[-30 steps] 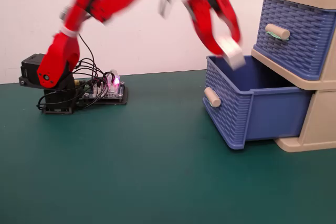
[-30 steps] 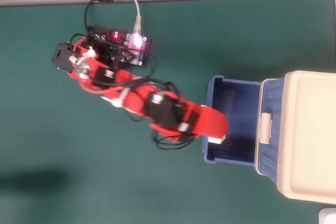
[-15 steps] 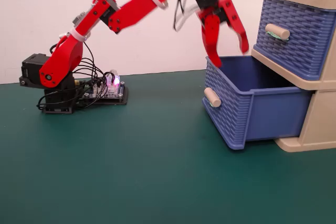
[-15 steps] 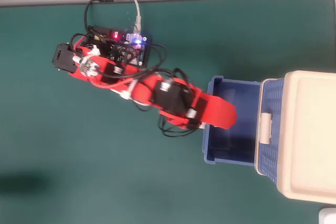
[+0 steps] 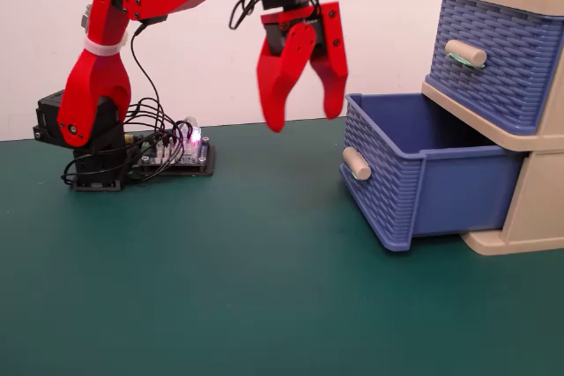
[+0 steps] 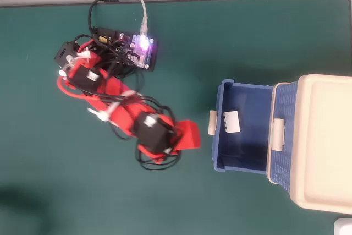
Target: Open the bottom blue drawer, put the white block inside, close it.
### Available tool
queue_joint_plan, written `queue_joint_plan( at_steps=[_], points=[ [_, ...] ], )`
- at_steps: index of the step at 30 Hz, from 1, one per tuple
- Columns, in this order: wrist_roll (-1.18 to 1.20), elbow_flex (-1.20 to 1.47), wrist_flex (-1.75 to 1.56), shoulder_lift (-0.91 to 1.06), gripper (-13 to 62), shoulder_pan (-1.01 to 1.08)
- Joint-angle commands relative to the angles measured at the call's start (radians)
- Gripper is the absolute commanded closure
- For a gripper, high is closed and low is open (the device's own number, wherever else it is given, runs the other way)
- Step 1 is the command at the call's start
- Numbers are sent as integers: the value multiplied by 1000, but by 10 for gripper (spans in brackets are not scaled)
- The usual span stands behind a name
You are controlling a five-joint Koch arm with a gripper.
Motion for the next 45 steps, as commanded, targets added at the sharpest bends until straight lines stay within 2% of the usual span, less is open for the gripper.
queue_joint_plan(
  at_steps=[1, 11, 21, 26, 30, 34, 37, 39, 45],
  points=[
    [118, -20, -44, -29, 156, -29],
    [268, -74, -356, -163, 154, -192],
    [302, -353, -756, -391, 154, -275],
    [301, -380, -744, -394, 149, -264],
    [302, -380, -391, -158, 150, -204],
    [281, -367, 46, 147, 152, -51],
    [183, -270, 115, 284, 153, 149],
    [67, -123, 115, 357, 153, 279],
    [-425, 657, -43, 657, 155, 663]
  ],
)
